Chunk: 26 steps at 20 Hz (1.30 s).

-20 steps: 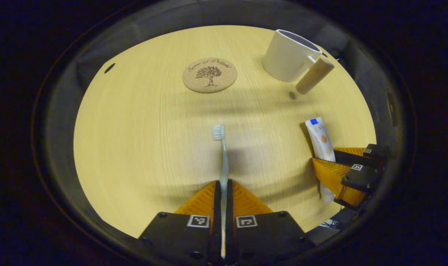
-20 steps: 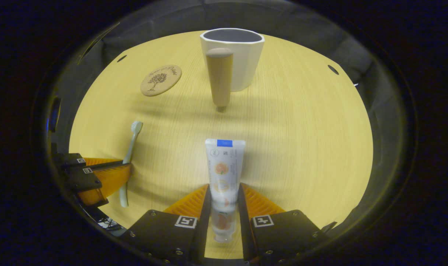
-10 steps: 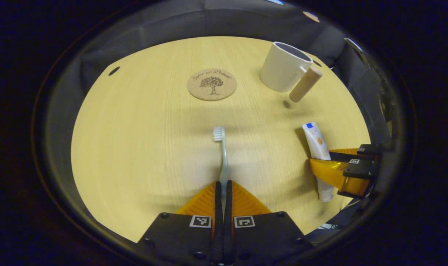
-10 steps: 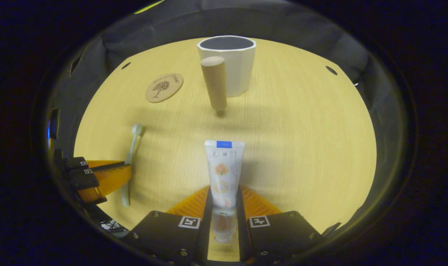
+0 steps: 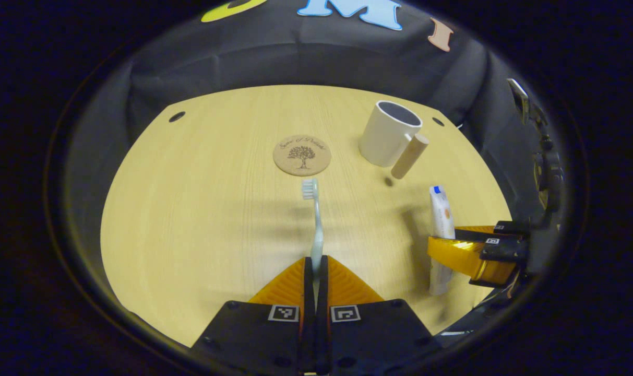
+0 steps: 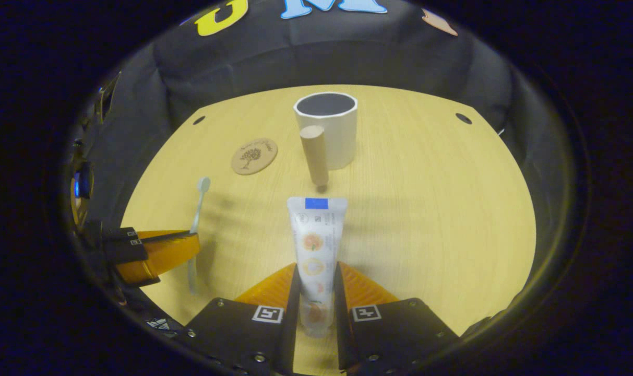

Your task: Put the toothbrush and toothpaste on the desktop into the cup, then pick up the cup and place it on the coaster on the desktop.

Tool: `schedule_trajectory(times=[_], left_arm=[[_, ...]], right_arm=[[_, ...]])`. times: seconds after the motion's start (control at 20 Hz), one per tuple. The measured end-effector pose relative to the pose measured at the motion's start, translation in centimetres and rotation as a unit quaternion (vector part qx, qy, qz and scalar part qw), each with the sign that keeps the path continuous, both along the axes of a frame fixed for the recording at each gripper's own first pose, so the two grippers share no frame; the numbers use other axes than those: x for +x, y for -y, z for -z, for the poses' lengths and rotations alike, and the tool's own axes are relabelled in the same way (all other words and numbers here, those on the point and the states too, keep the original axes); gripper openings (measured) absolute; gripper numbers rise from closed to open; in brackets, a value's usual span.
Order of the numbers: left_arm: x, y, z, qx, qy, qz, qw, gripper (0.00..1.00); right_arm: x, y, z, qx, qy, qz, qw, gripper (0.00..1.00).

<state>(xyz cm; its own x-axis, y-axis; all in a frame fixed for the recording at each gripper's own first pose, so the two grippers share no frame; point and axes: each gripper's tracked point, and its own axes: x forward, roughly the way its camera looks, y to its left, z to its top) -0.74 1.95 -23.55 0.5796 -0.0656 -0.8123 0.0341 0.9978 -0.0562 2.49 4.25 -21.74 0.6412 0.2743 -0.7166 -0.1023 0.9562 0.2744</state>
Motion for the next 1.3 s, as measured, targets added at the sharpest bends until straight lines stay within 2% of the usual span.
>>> schedule_trajectory(times=[0.35, 0.4, 0.45, 0.5, 0.55, 0.75, 1.05, 1.25, 1.3], left_arm=[[0.8, -0.3, -5.2, -0.015, 0.079, -0.012, 0.997, 0.06], [1.0, -0.4, -6.2, -0.014, 0.09, -0.011, 0.996, 0.08], [1.3, -0.3, -7.1, -0.013, 0.101, -0.01, 0.995, 0.06], [1.8, -0.2, -8.1, -0.014, 0.112, -0.009, 0.994, 0.08], [2.2, 0.2, -8.8, -0.019, 0.121, -0.009, 0.992, 0.08], [4.2, 1.1, -11.7, -0.04, 0.164, -0.015, 0.985, 0.06], [7.3, 1.3, -15.6, -0.041, 0.223, -0.018, 0.974, 0.08], [8.8, 1.2, -17.9, -0.044, 0.259, -0.023, 0.965, 0.08], [9.1, 1.1, -18.6, -0.041, 0.268, -0.023, 0.962, 0.08]], right_arm=[[0.8, -0.4, -3.9, 0.038, 0.077, 0.003, 0.996, 0.34], [0.6, -0.3, -5.1, 0.041, 0.086, 0.004, 0.995, 0.33], [0.5, -0.2, -6.3, 0.046, 0.094, 0.004, 0.995, 0.31], [0.6, -0.1, -7.3, 0.051, 0.106, 0.006, 0.993, 0.34], [1.0, 0.0, -8.6, 0.056, 0.12, 0.009, 0.991, 0.33], [3.3, 0.8, -13.3, 0.066, 0.181, 0.021, 0.981, 0.34], [7.3, 2.1, -18.5, 0.08, 0.242, 0.038, 0.966, 0.31], [10.1, 3.0, -20.4, 0.085, 0.279, 0.057, 0.955, 0.33], [10.9, 3.3, -20.7, 0.082, 0.286, 0.062, 0.953, 0.3]])
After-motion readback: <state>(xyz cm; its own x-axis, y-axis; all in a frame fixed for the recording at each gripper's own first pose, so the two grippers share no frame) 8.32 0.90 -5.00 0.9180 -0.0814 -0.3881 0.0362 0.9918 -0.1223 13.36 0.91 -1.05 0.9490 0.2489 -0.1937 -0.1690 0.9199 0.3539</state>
